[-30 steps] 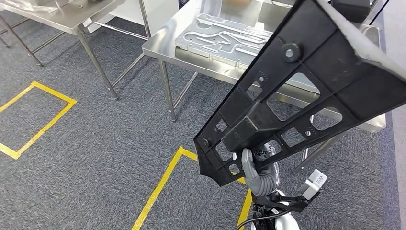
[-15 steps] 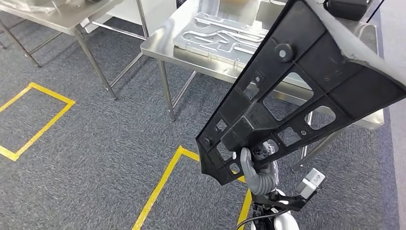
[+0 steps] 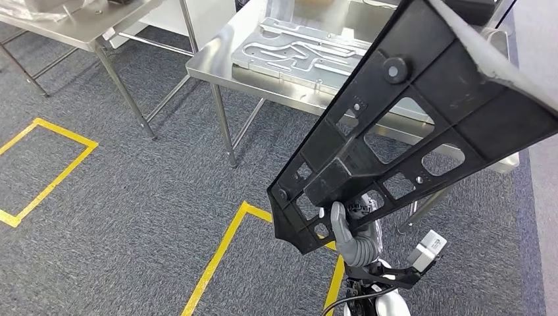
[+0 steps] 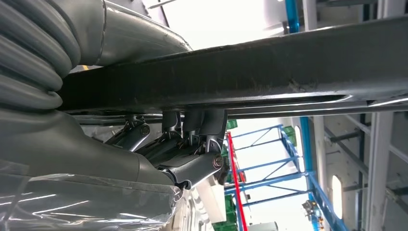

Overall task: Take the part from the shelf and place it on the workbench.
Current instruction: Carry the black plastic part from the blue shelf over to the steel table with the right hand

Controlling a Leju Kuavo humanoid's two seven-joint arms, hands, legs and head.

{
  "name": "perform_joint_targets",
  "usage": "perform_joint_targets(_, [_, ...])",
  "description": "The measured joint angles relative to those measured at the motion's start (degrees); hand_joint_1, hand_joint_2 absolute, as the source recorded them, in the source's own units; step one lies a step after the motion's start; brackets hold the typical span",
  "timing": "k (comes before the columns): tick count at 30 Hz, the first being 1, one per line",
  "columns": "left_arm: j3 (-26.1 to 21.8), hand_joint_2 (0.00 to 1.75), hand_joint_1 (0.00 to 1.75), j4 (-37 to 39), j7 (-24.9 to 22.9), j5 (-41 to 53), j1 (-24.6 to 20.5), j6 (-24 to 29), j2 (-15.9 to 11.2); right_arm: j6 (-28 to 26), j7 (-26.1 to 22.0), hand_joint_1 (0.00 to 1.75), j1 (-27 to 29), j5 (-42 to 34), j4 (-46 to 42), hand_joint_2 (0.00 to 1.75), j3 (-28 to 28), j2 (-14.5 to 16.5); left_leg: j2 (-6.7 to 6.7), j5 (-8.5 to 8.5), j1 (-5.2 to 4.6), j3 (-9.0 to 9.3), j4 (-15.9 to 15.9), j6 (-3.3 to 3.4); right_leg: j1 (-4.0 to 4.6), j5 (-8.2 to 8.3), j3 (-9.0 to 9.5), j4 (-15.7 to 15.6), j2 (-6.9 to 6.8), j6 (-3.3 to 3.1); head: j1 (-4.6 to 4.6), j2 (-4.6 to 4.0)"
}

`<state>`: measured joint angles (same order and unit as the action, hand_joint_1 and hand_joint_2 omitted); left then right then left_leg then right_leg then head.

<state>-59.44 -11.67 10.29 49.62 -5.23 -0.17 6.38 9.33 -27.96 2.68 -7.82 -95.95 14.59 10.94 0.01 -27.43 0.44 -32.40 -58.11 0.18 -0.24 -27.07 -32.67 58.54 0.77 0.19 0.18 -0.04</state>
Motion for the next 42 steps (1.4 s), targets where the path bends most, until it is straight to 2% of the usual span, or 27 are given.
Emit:
perform_joint_targets(2, [0.0,1.75,0.00,0.0,-0.1,0.0,0.1,0.0,0.0,0.0,0.0,1.75,0.0,0.0,0.0,1.75,0.0,0.0,0.04,0.06,0.07,0.31,0.3,0.78,-0.12,0.04,-0.18,0.8,-0.07,0.68,0.02,0.00])
perform_joint_targets(3, [0.0,1.75,0.00,0.0,-0.1,0.0,0.1,0.0,0.0,0.0,0.0,1.75,0.0,0.0,0.0,1.75,0.0,0.0,0.07,0.14,0.16,0.58,0.5,1.16,-0.18,-0.60,-0.72,2.1,-0.16,1.00,0.05,0.00])
perform_joint_targets(6, [-0.1,1.75,0.00,0.0,-0.1,0.0,-0.1,0.0,0.0,0.0,0.0,1.75,-0.2,0.0,0.0,1.75,0.0,0.0,0.17,0.20,0.19,0.85,0.6,1.64,-0.46,-5.34,-5.17,10.9,-0.38,1.57,0.09,0.00])
perform_joint_targets(7, [-0.1,1.75,0.00,0.0,-0.2,0.0,0.0,0.0,0.0,0.0,0.0,1.75,-0.1,0.1,0.0,1.75,0.0,0.0,0.20,0.13,0.18,0.88,0.6,1.66,-0.51,-6.52,-6.82,13.9,-0.41,1.67,0.09,0.00])
perform_joint_targets(8, [-0.1,1.75,0.00,0.0,-0.2,0.0,0.0,0.0,0.0,0.0,0.0,1.75,0.0,0.1,0.0,1.75,0.0,0.0,0.22,0.04,0.17,0.95,0.6,1.65,-0.55,-6.75,-7.82,15.4,-0.43,1.70,0.09,0.00])
perform_joint_targets(9, [-0.1,1.75,0.00,0.0,-0.2,0.0,0.0,0.0,0.0,0.0,-0.1,1.75,0.0,0.3,0.0,1.75,0.0,0.0,0.23,-0.10,0.18,1.11,0.6,1.58,-0.59,-5.76,-7.75,14.7,-0.48,1.69,0.10,0.00])
perform_joint_targets(10, [-0.1,1.75,0.00,0.0,-0.2,0.0,0.0,0.0,0.1,0.0,-0.2,1.75,0.0,0.5,-0.1,1.75,0.0,0.0,0.22,-0.28,0.20,1.36,0.5,1.45,-0.64,-3.82,-6.67,12.1,-0.54,1.64,0.11,0.00])
perform_joint_targets(11, [-0.1,1.75,0.00,0.0,-0.2,0.1,0.0,0.0,0.1,0.0,-0.4,1.75,0.0,0.9,-0.3,1.75,0.0,0.0,0.21,-0.50,0.22,1.65,0.5,1.26,-0.66,-1.56,-5.04,8.2,-0.67,1.50,0.11,0.00])
perform_joint_targets(12, [-0.1,1.75,0.00,0.0,-0.2,0.1,0.0,0.0,0.2,0.0,-0.9,1.75,0.0,1.4,-0.7,1.75,0.0,0.0,0.20,-0.74,0.18,1.90,0.5,1.01,-0.56,-0.19,-3.52,4.6,-0.82,1.27,0.11,0.00])
perform_joint_targets(14, [-0.1,1.75,0.00,0.0,-0.2,0.3,0.0,-0.1,0.2,0.1,-2.0,1.75,0.1,2.3,-2.0,1.75,0.1,-0.1,0.26,-1.12,0.08,2.04,0.5,0.34,-0.22,0.51,-2.05,0.8,-0.98,0.48,0.15,0.00])
perform_joint_targets(18, [-0.1,1.75,0.00,0.0,-0.2,0.6,-0.1,-0.2,0.2,0.1,-3.8,1.75,0.1,3.3,-4.9,1.75,0.8,-0.3,0.39,-2.02,0.10,2.13,-1.1,-0.94,-0.18,0.15,-0.99,0.0,-0.67,-1.15,0.15,0.00])
perform_joint_targets(20, [-0.1,1.75,0.00,0.0,-0.2,0.7,-0.1,-0.2,0.2,0.1,-4.4,1.75,-0.3,3.7,-6.0,1.75,1.6,-0.4,0.35,-4.41,0.23,-0.45,-6.4,-1.26,-0.23,-0.17,-0.18,-0.2,-0.66,-1.76,0.04,0.00])
perform_joint_targets(22, [-0.1,1.75,0.00,0.0,-0.3,0.8,-0.1,-0.2,0.2,0.0,-4.7,1.75,-0.7,3.9,-6.7,1.75,2.4,-0.5,0.33,-7.10,0.25,-4.93,-13.8,-1.38,-0.01,-0.66,0.26,-0.2,-0.57,-2.14,-0.03,0.00])
perform_joint_targets(23, [-0.1,1.75,0.00,0.0,-0.3,0.8,0.0,-0.2,0.2,0.0,-4.7,1.75,-0.8,4.0,-7.0,1.75,2.8,-0.6,0.33,-7.37,0.24,-6.64,-16.0,-1.38,0.15,-0.96,0.55,-0.2,-0.47,-2.24,-0.03,0.00])
perform_joint_targets(24, [-0.1,1.75,0.00,0.0,-0.4,0.8,0.1,-0.2,0.2,-0.1,-4.8,1.75,-0.9,4.1,-7.1,1.75,3.1,-0.7,0.33,-6.51,0.22,-7.42,-16.1,-1.26,0.31,-1.28,0.94,-0.1,-0.33,-2.28,-0.04,0.00])
perform_joint_targets(25, [-0.1,1.75,0.00,0.0,-0.4,0.8,0.2,-0.3,0.2,-0.1,-5.0,1.75,-1.0,4.1,-7.3,1.75,3.4,-0.8,0.31,-4.41,0.15,-7.08,-13.9,-0.97,0.49,-1.66,1.47,-0.1,-0.21,-2.30,-0.04,0.00])
perform_joint_targets(26, [-0.1,1.75,0.00,0.0,-0.4,0.8,0.2,-0.3,0.2,-0.1,-5.3,1.75,-1.2,4.2,-7.6,1.75,3.8,-0.9,0.29,-1.61,0.00,-5.90,-10.1,-0.50,0.64,-2.07,2.08,-0.1,-0.12,-2.29,-0.04,0.00])
perform_joint_targets(27, [-0.1,1.75,0.00,0.0,-0.4,0.9,0.2,-0.3,0.2,-0.1,-5.6,1.75,-1.5,4.2,-7.8,1.75,4.3,-1.0,0.28,0.30,-0.22,-4.63,-6.5,0.05,0.76,-2.42,2.62,-0.2,-0.08,-2.22,0.04,0.00])
perform_joint_targets(29, [-0.1,1.75,0.00,0.0,-0.4,1.0,0.1,-0.3,0.0,-0.1,-6.2,1.75,-2.4,4.3,-8.3,1.75,5.3,-1.4,0.18,0.98,-0.86,-3.11,-2.1,1.08,0.66,-2.97,3.09,-0.3,0.05,-1.75,0.05,0.00])
perform_joint_targets(31, [-0.1,1.75,0.00,0.0,-0.4,1.1,0.2,-0.4,0.0,-0.2,-6.3,1.75,-3.2,4.3,-8.6,1.75,6.1,-1.7,0.03,0.63,-1.19,-2.62,-0.9,1.73,0.54,-2.95,3.33,0.0,0.13,-1.07,0.00,0.00])
perform_joint_targets(33, [-0.2,1.75,0.00,0.0,-0.4,1.3,0.3,-0.4,0.2,-0.3,-6.3,1.75,-3.9,4.3,-8.9,1.75,6.6,-2.0,0.02,1.68,-0.78,-1.26,0.3,2.08,0.62,-3.24,3.47,1.3,0.01,-0.54,0.02,0.00])
perform_joint_targets(35, [-0.2,1.75,0.00,0.0,-0.3,1.4,0.1,-0.3,0.3,-0.3,-6.3,1.75,-4.7,4.3,-9.3,1.75,7.0,-2.2,0.04,1.66,-0.37,-0.05,0.9,2.32,0.43,-5.08,1.28,5.4,-0.11,0.06,0.10,0.00])
perform_joint_targets(37, [-0.2,1.75,0.00,0.0,-0.3,1.4,-0.2,-0.3,0.3,-0.3,-6.3,1.75,-5.1,4.2,-9.4,1.75,7.2,-2.4,-0.01,1.20,-0.31,0.39,1.0,2.43,-0.03,-7.74,-3.16,11.9,-0.18,0.77,0.18,0.00])
perform_joint_targets(38, [-0.2,1.75,0.00,0.0,-0.3,1.4,-0.1,-0.3,0.4,-0.3,-6.2,1.75,-5.1,4.2,-9.4,1.75,7.3,-2.6,-0.04,0.88,-0.29,0.66,1.0,2.36,-0.31,-8.36,-5.14,14.1,-0.23,1.11,0.18,0.00])
perform_joint_targets(39, [-0.2,1.75,0.00,0.0,-0.3,1.5,0.0,-0.3,0.4,-0.3,-6.2,1.75,-5.1,4.2,-9.4,1.75,7.4,-2.7,-0.07,0.51,-0.24,1.05,1.0,2.25,-0.54,-7.77,-6.27,14.6,-0.31,1.37,0.17,0.00])
perform_joint_targets(40, [-0.2,1.75,0.00,0.0,-0.3,1.5,0.1,-0.3,0.4,-0.3,-6.2,1.75,-5.1,4.2,-9.4,1.75,7.4,-2.8,-0.10,0.10,-0.17,1.57,1.0,2.08,-0.74,-5.96,-6.42,13.1,-0.40,1.56,0.17,0.00])
perform_joint_targets(42, [-0.2,1.75,0.00,0.0,-0.3,1.5,0.2,-0.3,0.5,-0.5,-6.1,1.75,-5.3,4.2,-9.5,1.75,7.6,-3.0,-0.15,-0.87,-0.02,2.71,1.0,1.58,-1.00,-0.42,-4.59,6.3,-0.65,1.71,0.17,0.00])
